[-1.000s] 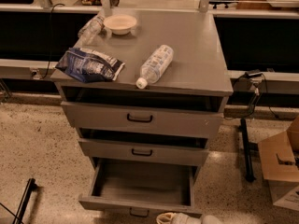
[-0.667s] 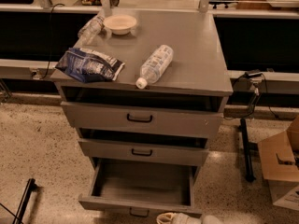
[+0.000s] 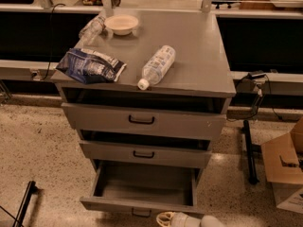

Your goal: Close bottom drawer

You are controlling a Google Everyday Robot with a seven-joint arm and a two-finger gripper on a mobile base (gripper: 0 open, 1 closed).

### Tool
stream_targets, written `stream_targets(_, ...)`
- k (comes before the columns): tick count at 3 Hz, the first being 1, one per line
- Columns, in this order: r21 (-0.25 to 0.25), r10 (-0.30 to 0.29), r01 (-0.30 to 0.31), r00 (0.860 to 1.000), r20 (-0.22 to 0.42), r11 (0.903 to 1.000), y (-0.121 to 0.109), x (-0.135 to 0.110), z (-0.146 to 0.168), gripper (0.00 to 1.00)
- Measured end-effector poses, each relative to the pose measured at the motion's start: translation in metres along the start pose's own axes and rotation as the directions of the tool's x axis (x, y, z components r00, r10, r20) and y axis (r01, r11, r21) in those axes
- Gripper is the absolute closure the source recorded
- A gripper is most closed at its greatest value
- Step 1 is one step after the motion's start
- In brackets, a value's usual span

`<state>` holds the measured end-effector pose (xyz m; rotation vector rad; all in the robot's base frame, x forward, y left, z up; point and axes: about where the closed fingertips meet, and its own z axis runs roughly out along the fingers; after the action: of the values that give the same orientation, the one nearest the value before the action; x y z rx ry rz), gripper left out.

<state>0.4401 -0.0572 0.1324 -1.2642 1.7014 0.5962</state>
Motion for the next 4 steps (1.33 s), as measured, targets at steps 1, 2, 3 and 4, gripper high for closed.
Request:
stream_targets(1,0.046,-0.038,0.038,0.999,0.005,0.9982,-0.021,-0.009,0.009,1.00)
stream_targets(2,0.073,-0.069,0.067,0.997,0.016,0.9950,-0.041,-0.011,0.013,1.00)
stream_targets(3,0.090,-0.098,0.095,0.995,0.020,0.9914,-0.065,-0.008,0.017,1.00)
stream_targets(4,0.096,-0.116,0.114,0.993,0.014,0.9888,-0.090,-0.001,0.020,1.00)
